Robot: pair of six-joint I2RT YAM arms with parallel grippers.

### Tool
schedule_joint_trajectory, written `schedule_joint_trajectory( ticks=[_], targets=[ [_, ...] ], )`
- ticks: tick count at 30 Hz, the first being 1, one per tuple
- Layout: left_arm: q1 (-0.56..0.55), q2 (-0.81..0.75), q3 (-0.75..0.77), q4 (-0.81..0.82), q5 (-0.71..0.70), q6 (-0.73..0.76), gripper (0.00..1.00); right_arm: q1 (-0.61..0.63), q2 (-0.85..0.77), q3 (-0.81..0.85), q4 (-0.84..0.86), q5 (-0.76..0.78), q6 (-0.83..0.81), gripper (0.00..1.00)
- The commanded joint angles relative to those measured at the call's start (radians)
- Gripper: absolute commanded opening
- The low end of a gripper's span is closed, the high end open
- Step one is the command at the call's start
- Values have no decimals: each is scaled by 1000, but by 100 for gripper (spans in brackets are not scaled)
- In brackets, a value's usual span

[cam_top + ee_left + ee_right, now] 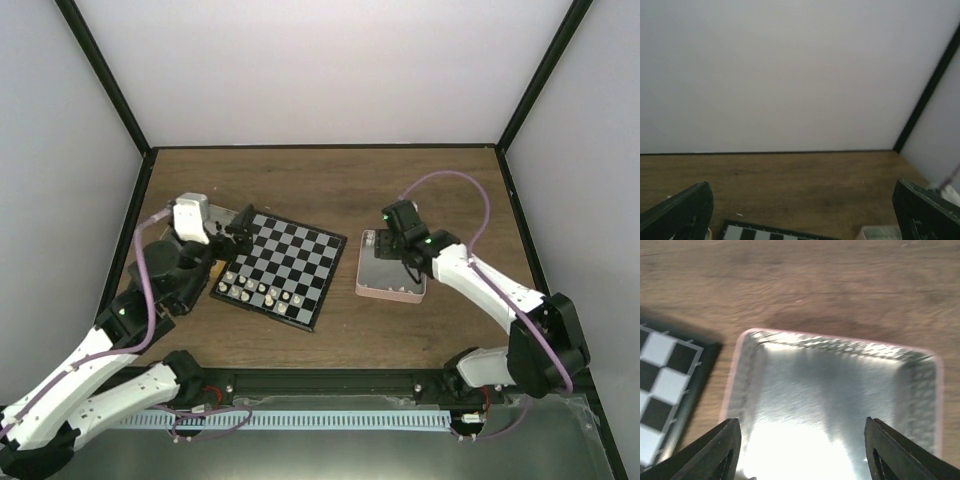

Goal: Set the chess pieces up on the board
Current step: Adjust the storage box at the center of the board.

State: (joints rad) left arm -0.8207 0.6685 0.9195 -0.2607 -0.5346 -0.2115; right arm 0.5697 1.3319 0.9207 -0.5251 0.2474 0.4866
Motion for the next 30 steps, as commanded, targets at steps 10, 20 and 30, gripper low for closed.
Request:
schedule_joint_trajectory(
  ticks=[10,20,30],
  targets=[
    [3,60,-21,-2,171,26,100,-204,316,191,-17,-145,-390,88],
    [3,72,-30,-12,169,43,100,-204,425,247,9,39,-477,91],
    [3,76,-40,-9,160,40,100,-204,347,234,37,-30,-513,83]
  ],
)
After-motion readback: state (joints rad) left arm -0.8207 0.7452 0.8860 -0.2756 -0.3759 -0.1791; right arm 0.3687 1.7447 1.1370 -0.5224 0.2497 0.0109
